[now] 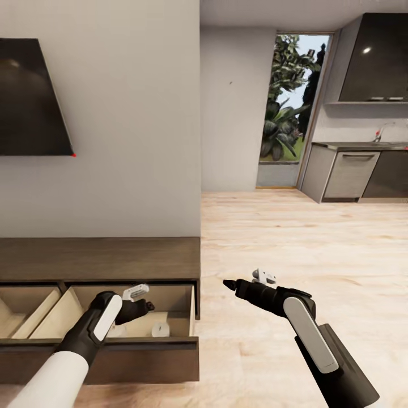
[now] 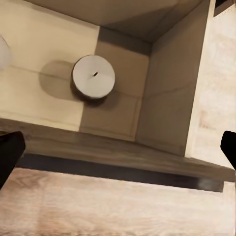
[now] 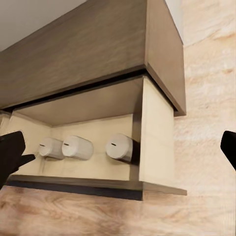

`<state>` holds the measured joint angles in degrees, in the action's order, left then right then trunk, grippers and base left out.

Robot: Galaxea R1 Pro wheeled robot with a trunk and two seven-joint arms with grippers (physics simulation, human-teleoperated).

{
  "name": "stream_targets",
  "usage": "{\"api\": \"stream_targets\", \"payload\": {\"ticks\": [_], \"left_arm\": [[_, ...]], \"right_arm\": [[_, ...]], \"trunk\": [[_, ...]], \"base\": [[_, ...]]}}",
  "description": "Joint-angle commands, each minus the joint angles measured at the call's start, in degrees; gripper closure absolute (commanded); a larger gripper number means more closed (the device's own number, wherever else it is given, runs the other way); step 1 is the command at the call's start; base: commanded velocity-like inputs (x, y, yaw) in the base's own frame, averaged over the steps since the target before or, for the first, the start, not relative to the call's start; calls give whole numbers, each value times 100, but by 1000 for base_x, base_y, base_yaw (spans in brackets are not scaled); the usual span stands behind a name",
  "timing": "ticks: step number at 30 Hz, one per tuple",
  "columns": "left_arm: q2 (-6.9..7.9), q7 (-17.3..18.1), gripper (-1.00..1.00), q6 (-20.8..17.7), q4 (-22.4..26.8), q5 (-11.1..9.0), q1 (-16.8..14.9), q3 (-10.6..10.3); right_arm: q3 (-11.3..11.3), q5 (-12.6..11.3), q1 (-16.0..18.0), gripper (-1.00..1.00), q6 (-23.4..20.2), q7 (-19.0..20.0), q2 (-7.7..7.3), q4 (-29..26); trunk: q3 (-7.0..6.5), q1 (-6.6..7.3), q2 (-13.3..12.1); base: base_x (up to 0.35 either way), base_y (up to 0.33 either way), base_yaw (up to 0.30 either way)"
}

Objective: Place each of the two pumpkins and all three candles from the living room inside a cabinet in the living room (use any cabinet), then make sure every cabinet is closed, and position the cauldron so it is next to a table in the living room.

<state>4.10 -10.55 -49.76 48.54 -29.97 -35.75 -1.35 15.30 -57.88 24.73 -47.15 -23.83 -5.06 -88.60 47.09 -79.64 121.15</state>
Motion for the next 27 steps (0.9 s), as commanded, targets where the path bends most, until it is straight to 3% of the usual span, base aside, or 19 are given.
{"api": "stream_targets", "payload": {"ticks": [1, 13, 21, 27], "left_arm": [[10, -53, -100, -16, 7, -61, -2, -14], [23, -52, -100, -13, 7, -54, -2, -14], [137, -61, -100, 8, -50, -7, -2, -24], [143, -75, -100, 60, -104, 5, 5, -57]], "right_arm": [[9, -57, 5, -100, -1, -60, -4, -6], [9, -57, 5, -100, 4, -60, -8, -8], [17, 16, 5, -100, 12, -75, 12, 85], [17, 10, 5, -100, 27, -77, -5, 187]], "trunk": [[-13, 27, -39], [-228, 291, -520], [-372, 466, -841], [-372, 466, -841]], "base": [[-337, 0, 0], [-339, 0, 0], [-340, 0, 0], [-340, 0, 0]]}}
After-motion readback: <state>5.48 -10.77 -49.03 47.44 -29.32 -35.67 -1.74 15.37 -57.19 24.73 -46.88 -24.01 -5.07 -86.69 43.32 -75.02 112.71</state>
